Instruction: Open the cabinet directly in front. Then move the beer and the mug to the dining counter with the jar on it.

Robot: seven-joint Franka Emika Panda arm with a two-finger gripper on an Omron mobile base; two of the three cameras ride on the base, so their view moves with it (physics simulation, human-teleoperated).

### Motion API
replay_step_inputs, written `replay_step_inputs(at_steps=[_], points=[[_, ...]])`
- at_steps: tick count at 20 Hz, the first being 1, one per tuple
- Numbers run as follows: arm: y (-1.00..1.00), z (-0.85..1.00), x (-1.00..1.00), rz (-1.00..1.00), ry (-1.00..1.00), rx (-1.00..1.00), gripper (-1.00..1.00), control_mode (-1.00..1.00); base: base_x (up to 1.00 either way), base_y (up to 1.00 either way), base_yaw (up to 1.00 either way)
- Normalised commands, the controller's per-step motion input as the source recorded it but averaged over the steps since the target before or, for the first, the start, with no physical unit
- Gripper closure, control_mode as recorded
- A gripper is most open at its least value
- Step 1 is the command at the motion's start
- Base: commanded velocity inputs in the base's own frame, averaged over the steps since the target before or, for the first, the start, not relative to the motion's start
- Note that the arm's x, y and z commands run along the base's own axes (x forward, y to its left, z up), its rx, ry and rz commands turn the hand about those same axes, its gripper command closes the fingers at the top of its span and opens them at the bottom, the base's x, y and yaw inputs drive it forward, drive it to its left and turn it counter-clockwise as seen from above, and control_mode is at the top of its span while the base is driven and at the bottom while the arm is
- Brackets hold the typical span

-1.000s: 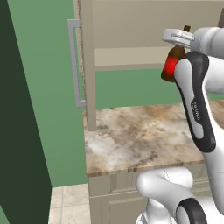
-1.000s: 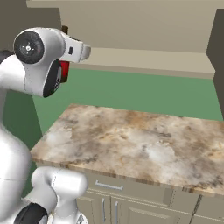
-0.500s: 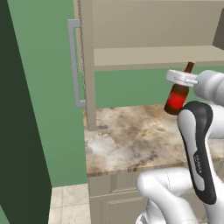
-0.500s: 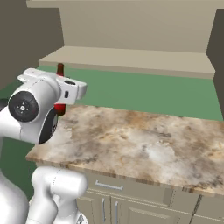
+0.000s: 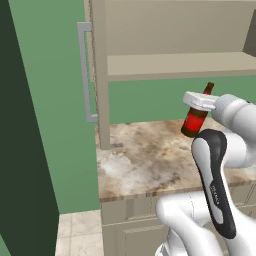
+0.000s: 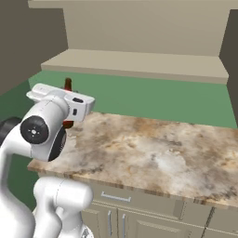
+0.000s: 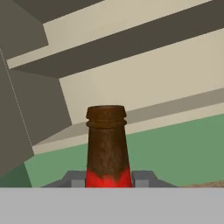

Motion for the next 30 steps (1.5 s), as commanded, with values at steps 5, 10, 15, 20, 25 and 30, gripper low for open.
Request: replay_step_inputs(at_steps=[5,10,15,20,25,30], points=[[0.0,-0.06,0.0,0.0,0.0,0.0,1.0,-1.0,0.0,0.0,0.0],[0.0,0.0,0.0,0.0,0.0,0.0,1.0,-1.0,0.0,0.0,0.0],[0.0,0.0,-0.03,0.0,0.0,0.0,1.0,-1.0,0.0,0.0,0.0],[0.0,0.0,0.0,0.0,0.0,0.0,1.0,-1.0,0.0,0.0,0.0],[0.0,0.0,0.0,0.0,0.0,0.0,1.0,1.0,-0.18,0.0,-0.02],[0.0,0.0,0.0,0.0,0.0,0.0,1.0,1.0,-0.44,-0.04,-0.19]])
